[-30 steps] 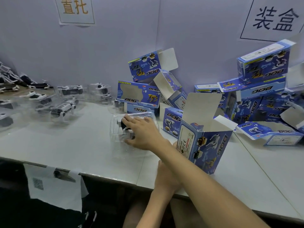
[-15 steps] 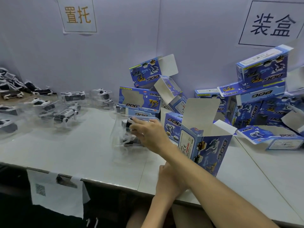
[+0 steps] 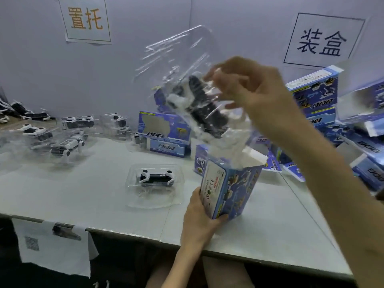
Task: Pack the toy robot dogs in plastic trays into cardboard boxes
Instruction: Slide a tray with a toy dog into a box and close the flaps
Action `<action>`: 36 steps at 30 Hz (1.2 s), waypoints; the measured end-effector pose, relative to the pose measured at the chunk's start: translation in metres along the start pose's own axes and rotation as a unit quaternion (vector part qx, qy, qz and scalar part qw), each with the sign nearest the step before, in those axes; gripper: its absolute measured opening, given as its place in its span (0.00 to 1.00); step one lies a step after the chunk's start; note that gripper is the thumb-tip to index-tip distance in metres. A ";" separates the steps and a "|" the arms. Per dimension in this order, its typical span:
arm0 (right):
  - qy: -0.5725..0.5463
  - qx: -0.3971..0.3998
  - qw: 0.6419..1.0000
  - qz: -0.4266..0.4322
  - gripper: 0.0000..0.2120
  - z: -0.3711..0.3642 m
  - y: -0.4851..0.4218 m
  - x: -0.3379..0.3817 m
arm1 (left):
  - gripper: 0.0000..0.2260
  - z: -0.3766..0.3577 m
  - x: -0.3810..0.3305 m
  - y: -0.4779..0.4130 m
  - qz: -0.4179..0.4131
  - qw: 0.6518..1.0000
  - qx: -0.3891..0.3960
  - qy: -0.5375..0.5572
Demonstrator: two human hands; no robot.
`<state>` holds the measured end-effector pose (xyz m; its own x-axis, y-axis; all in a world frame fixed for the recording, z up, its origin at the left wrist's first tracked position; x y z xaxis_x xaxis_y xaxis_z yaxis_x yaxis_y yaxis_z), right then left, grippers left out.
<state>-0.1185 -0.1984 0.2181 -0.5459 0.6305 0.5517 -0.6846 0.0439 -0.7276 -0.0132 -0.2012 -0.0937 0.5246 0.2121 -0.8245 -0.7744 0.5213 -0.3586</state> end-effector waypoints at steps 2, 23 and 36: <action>0.091 0.042 0.994 -0.030 0.04 0.032 0.007 0.013 | 0.38 -0.003 0.012 -0.003 0.010 1.000 -0.021 0.004; 0.594 0.339 0.725 -0.085 0.10 -0.019 0.086 -0.125 | 0.34 0.001 -0.002 0.008 -0.061 0.990 -0.099 -0.080; 0.264 -0.040 0.963 0.034 0.08 0.091 0.019 -0.020 | 0.40 -0.016 0.017 -0.003 0.017 0.998 0.021 -0.059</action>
<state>-0.1641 -0.2806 0.2300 -0.2525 0.9391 0.2329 -0.6043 0.0349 -0.7960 -0.0077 -0.2129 -0.1132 0.5378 0.3256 -0.7777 -0.7788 0.5451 -0.3103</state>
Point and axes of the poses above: each hand's wrist, its own y-axis away from the middle knuckle, its own z-axis out of the back of the hand, x = y × z, the point moved 9 cm from there along -y, towards the middle knuckle, and after that the axes turned 9 degrees about -y, right-handed, at the moved point
